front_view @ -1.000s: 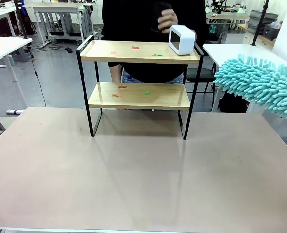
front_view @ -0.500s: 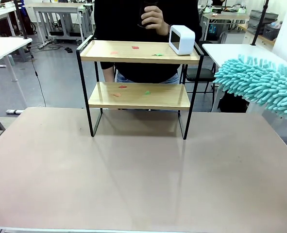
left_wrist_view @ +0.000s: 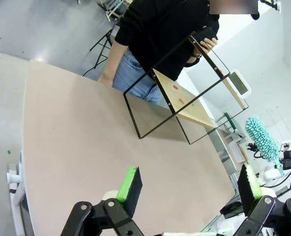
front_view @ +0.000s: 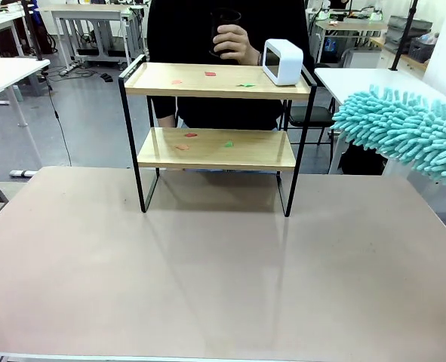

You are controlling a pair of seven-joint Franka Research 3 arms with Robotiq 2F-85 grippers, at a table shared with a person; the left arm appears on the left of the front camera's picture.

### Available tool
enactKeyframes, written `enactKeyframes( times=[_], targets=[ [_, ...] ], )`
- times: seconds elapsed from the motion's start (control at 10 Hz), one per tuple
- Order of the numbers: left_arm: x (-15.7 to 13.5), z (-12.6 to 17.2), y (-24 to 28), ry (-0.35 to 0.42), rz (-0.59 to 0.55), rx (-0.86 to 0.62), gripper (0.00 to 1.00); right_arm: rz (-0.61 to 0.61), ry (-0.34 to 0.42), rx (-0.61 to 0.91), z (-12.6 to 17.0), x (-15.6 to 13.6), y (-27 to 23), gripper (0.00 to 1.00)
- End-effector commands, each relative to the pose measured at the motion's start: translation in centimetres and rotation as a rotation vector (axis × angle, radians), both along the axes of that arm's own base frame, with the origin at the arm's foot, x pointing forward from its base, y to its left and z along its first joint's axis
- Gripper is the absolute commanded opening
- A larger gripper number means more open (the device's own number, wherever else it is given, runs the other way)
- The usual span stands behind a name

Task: Clean the shelf.
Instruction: Clean the specific tier of the Shelf with the Duster once objects are removed.

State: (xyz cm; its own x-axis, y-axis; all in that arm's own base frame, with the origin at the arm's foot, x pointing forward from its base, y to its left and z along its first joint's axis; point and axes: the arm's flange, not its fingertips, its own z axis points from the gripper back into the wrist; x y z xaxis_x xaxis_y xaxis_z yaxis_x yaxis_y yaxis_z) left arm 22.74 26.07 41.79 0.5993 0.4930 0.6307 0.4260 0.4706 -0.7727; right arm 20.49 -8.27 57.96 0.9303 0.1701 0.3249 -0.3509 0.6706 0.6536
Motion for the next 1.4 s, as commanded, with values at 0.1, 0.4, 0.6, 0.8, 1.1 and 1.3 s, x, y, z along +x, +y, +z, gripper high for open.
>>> enactKeyframes(
  times=[0.1, 0.4, 0.6, 0.8, 1.1, 1.3],
  targets=[
    [0.2, 0.2, -0.2, -0.034, 0.006, -0.003, 1.0, -0.002, 0.0, 0.0, 0.0, 0.0, 0.0, 0.12],
    [0.2, 0.2, -0.2, -0.034, 0.006, -0.003, 1.0, -0.002, 0.0, 0.0, 0.0, 0.0, 0.0, 0.12],
    [0.2, 0.2, -0.2, -0.034, 0.006, -0.003, 1.0, -0.006, 0.011, -0.009, 0.2, -0.3, 0.9, 0.12],
    [0.2, 0.2, -0.2, -0.034, 0.006, -0.003, 1.0, -0.035, 0.046, -0.069, 0.4, -0.7, 4.1, 0.12],
    [0.2, 0.2, -0.2, -0.034, 0.006, -0.003, 1.0, 0.022, 0.098, -0.178, -1.6, 2.7, 11.4, 0.12],
    [0.2, 0.2, -0.2, -0.034, 0.006, -0.003, 1.0, 0.017, 0.06, -0.253, -2.6, 5.9, 17.2, 0.12]
  ],
)
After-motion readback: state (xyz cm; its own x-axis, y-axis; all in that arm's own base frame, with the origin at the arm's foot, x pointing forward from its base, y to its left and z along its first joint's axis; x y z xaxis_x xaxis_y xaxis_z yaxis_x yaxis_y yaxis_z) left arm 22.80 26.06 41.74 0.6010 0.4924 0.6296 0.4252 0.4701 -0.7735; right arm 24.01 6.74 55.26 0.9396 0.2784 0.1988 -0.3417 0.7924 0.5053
